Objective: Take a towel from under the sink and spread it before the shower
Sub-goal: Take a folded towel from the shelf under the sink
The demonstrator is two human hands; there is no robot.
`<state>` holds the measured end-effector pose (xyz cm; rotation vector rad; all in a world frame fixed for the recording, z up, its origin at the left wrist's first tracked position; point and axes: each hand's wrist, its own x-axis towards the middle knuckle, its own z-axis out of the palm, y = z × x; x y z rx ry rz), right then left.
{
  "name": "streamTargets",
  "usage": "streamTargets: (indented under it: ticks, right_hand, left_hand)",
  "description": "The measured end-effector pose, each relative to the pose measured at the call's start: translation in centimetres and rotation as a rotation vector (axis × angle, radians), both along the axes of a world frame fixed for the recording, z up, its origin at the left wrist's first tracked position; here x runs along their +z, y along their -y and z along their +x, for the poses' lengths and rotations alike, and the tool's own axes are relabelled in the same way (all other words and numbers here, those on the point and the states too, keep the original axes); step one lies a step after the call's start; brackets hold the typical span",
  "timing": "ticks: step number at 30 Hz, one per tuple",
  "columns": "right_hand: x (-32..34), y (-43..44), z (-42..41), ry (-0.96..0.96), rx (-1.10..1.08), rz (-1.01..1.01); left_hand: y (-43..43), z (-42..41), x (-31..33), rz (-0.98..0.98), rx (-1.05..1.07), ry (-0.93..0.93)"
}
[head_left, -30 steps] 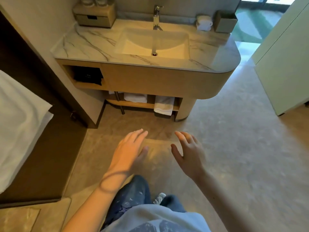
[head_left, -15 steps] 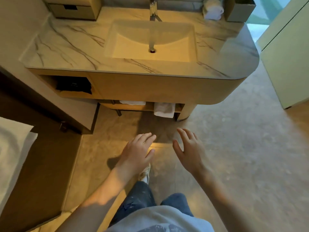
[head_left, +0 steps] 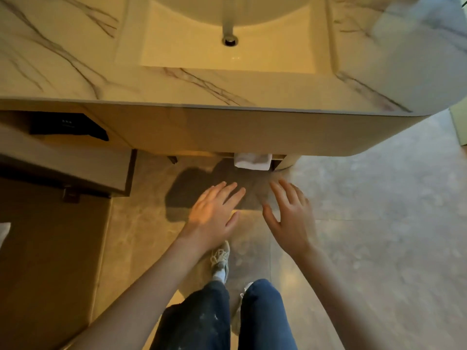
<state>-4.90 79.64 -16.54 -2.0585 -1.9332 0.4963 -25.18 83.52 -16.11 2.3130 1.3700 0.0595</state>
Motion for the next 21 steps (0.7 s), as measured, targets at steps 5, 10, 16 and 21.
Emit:
streamTargets:
  ticks: [5,10,16,21]
  right_hand:
    - [-12.5,-2.9,1.7,-0.020,0.001,-0.012]
    - [-27.3,-5.9,3.1,0.033,-0.006,0.004]
    - [-42.9,-8.7,5.0,0.091,0.046,0.066]
    - [-51.7,-10.9,6.8,0.161,0.050,0.166]
  left_hand:
    - [-2.7,1.6,-11.9,-0.001,0.061,0.020]
    - [-5.9,3.8,-26.8,0.141,0.005,0.087]
    - [-9.7,5.7,-42.1,0.279,-0.050,0.103]
    - [-12.2,5.5,-50.2,0.332,-0.092,0.052]
